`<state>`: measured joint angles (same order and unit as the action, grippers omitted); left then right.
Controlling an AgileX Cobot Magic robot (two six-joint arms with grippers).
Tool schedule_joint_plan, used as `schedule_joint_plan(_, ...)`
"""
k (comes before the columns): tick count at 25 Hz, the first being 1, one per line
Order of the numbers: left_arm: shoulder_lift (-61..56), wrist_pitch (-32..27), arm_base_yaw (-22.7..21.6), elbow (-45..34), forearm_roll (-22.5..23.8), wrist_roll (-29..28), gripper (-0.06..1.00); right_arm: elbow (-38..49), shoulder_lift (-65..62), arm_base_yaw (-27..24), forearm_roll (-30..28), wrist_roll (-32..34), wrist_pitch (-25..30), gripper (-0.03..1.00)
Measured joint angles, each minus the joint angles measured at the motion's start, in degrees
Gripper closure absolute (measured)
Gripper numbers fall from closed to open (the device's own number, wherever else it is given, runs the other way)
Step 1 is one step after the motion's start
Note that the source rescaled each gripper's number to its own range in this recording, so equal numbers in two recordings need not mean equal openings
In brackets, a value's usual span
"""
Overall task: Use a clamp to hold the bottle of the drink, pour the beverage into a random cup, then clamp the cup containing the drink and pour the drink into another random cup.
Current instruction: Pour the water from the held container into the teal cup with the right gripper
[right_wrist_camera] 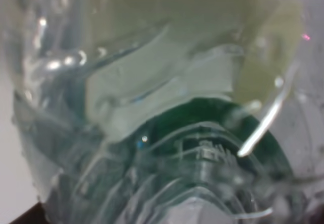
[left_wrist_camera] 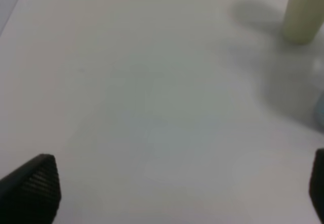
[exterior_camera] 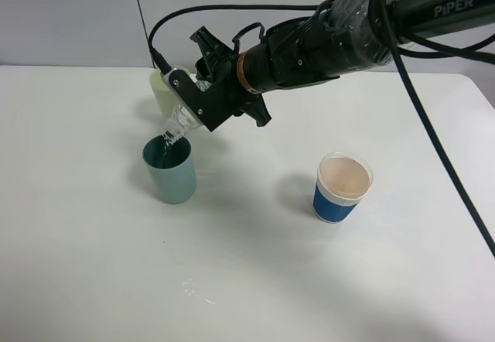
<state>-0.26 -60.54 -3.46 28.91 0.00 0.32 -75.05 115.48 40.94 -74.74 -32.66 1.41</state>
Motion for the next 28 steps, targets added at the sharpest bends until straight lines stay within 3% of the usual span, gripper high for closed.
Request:
schedule_joint_plan(10,0.0,0.0,0.0,0.0,0.0,0.05,-0.06,-0.12,0.0,0.0,0.0,-4.84,-0.01,0.96)
schedule_joint_plan(28,0.0,0.0,0.0,0.0,0.0,0.05,-0.06,-0.64,0.0,0.0,0.0,-6.95,-0.07,0.96)
